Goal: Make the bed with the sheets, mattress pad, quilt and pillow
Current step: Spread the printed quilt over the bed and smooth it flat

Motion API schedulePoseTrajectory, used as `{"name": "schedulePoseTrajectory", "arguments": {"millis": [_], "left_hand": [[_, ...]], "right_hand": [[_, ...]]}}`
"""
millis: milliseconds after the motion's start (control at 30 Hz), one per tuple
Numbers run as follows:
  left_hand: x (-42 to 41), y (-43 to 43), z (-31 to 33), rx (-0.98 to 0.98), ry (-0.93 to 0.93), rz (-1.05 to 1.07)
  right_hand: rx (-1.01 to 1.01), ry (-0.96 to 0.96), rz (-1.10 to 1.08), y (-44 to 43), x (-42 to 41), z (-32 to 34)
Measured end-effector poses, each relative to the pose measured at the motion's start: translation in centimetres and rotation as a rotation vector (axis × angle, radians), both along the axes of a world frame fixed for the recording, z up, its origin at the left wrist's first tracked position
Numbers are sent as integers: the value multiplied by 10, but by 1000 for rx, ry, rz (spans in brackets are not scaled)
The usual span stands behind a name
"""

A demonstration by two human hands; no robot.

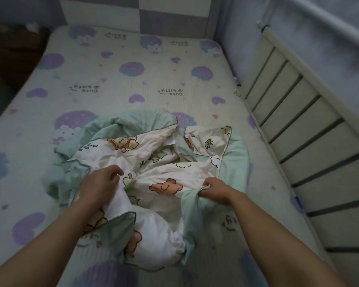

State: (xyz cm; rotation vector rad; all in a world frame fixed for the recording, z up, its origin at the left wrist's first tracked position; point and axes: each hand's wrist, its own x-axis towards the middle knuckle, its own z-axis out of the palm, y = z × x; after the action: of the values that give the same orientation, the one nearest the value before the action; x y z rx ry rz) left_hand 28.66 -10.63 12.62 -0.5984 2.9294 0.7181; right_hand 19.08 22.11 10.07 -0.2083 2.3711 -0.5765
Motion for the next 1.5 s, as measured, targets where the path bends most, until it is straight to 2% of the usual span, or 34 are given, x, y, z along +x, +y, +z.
{"name": "schedulePoseTrajectory", "arguments": {"millis": [167, 300, 500, 667, 900, 1233, 1367, 1500], "left_hand": [[57, -4, 19, -20, -16, -60], [124, -16, 28, -11, 10, -98], [193, -23, 31, -59, 13, -138], [212, -18, 34, -98, 18, -164], [194, 6, 24, -68, 36, -149], [114, 50, -8, -43, 4, -212], [75, 65, -24, -34, -25, -225], [31, 81, -42, -41, -45, -249]], "right_hand": [[-97, -92, -131, 2, 69, 23], [-91, -161, -184, -1, 147, 38], [-16, -269, -215, 7, 237, 36], [8, -232, -148, 23, 268, 25], [-17, -102, -157, 28, 243, 18], [-5, -73, -87, 39, 160, -16], [-145, -84, -223, 41, 116, -23], [-74, 310, -263, 37, 42, -31]]}}
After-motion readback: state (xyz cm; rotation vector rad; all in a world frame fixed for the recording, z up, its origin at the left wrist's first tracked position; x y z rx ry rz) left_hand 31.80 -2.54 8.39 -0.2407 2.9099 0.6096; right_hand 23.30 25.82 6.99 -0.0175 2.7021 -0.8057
